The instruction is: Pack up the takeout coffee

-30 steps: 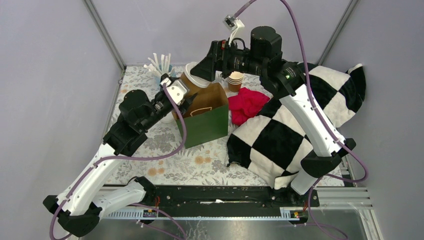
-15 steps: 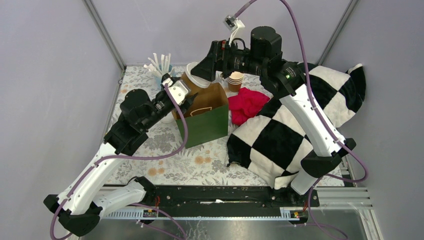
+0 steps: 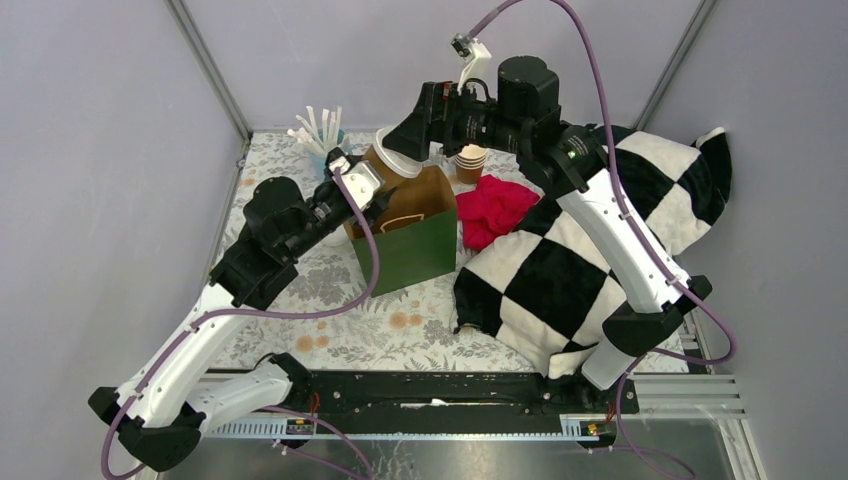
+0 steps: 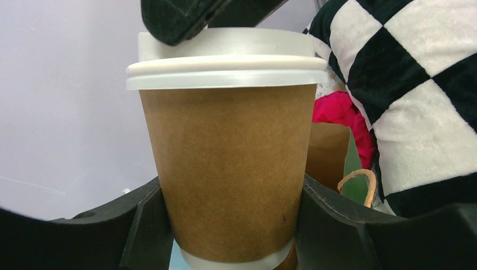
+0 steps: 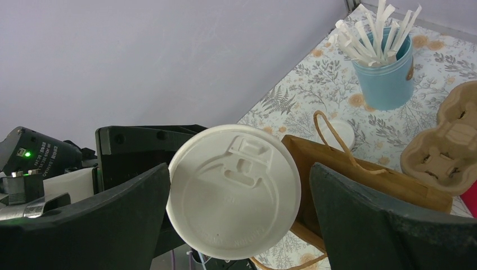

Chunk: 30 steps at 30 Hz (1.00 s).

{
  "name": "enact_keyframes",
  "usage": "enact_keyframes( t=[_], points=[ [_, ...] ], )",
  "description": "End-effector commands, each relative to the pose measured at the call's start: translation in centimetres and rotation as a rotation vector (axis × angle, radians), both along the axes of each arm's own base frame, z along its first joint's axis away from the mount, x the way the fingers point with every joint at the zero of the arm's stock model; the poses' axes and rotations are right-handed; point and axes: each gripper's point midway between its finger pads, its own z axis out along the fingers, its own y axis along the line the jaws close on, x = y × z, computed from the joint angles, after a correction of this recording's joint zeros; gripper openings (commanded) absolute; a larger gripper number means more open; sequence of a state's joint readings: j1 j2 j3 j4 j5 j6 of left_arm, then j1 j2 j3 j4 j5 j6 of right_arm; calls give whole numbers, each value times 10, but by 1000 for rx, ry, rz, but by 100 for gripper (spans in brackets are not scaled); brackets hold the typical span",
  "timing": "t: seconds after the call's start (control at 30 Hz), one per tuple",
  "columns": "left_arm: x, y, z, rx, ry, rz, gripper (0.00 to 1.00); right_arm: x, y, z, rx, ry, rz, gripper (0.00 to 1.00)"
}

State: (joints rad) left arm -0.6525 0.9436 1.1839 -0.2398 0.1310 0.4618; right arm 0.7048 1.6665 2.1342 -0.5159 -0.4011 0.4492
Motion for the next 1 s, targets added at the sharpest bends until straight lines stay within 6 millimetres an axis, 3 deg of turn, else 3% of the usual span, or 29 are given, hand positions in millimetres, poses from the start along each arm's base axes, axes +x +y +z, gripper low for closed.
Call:
enact_keyframes(
  t=[0.0, 0.8, 0.97],
  points=[
    [-4, -1, 31, -37, -81, -23, 47, -5, -2, 18, 52, -25, 13, 100],
    [-2, -3, 33, -36, -90, -23, 46, -7, 5, -13, -14, 64, 51, 98],
    [1, -3, 34, -34, -91, -16, 46, -9, 6, -12, -9, 54, 68, 89]
  ],
)
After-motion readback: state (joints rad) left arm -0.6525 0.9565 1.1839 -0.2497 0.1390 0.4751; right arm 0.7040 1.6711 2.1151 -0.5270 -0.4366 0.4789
